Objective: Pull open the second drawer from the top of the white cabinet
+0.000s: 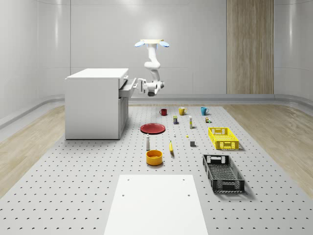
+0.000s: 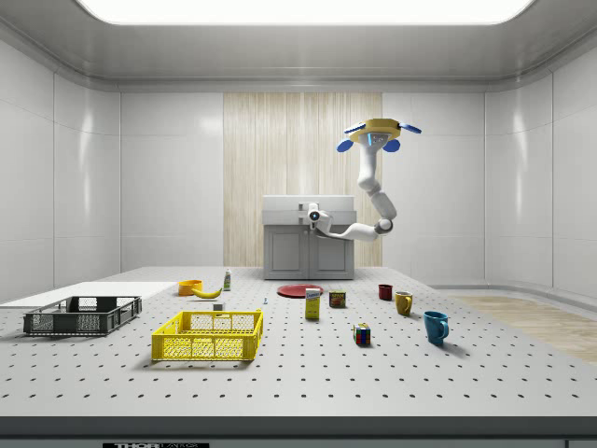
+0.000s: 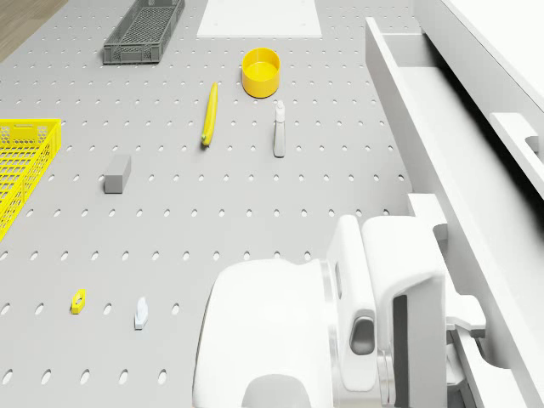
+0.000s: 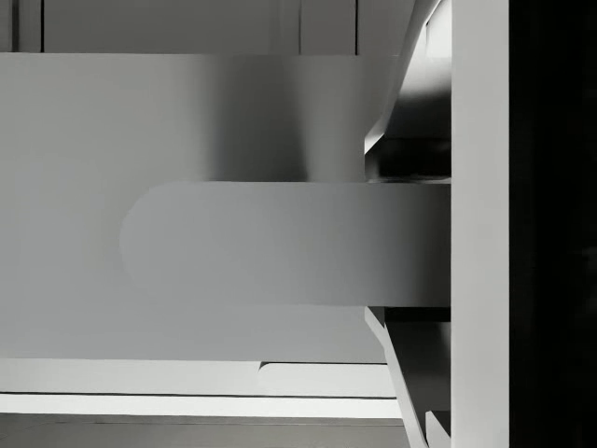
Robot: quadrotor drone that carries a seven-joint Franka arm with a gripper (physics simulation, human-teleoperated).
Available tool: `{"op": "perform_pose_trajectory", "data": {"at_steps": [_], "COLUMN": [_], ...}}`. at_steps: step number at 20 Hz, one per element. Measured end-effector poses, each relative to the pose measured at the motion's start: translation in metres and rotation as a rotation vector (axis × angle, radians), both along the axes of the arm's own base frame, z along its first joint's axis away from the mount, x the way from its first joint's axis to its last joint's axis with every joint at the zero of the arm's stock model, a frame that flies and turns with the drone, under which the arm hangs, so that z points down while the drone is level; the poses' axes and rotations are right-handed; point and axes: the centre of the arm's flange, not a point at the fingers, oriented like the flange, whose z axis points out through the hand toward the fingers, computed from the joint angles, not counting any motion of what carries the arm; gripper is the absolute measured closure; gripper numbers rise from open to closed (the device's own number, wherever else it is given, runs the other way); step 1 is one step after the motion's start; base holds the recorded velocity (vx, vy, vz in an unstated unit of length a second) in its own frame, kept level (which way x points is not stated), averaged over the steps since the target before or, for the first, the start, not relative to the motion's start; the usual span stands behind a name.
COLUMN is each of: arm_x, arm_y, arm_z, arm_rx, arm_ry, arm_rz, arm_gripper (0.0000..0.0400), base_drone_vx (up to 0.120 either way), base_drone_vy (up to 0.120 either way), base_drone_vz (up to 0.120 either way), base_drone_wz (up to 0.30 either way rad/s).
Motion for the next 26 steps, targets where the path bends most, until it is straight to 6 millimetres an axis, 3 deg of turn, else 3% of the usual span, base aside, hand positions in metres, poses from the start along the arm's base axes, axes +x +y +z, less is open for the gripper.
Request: {"op": "perform_pose_trajectory", "data": {"at_steps": [7,8,11,20,21,23,26], "arm_x": [-0.001,-0.003,-0.002,0.0,-0.002,0.0,0.0], "arm_y": [-0.035,-0.041,-0.05,-0.075,-0.08,-0.088,-0.102], "arm_z": [0.001,0.009,0.005,0.001,0.01,-0.003,0.0], "arm_rx": [-0.003,-0.023,-0.016,-0.004,-0.015,-0.015,-0.005], "arm_ry": [-0.001,-0.002,-0.008,-0.013,0.025,-0.049,-0.031], "arm_rz": [0.001,0.003,0.001,0.0,0.002,0.0,0.0], "arm_gripper": [0.0248,0.0188,0.0221,0.0251,0.0181,0.0225,0.0265], "base_drone_vx": [0.0,0.0,0.0,0.0,0.0,0.0,0.0], "base_drone_vy": [0.0,0.0,0.0,0.0,0.0,0.0,0.0], "base_drone_vz": [0.0,0.0,0.0,0.0,0.0,0.0,0.0], "base_drone_wz": [0.0,0.0,0.0,0.0,0.0,0.0,0.0]}}
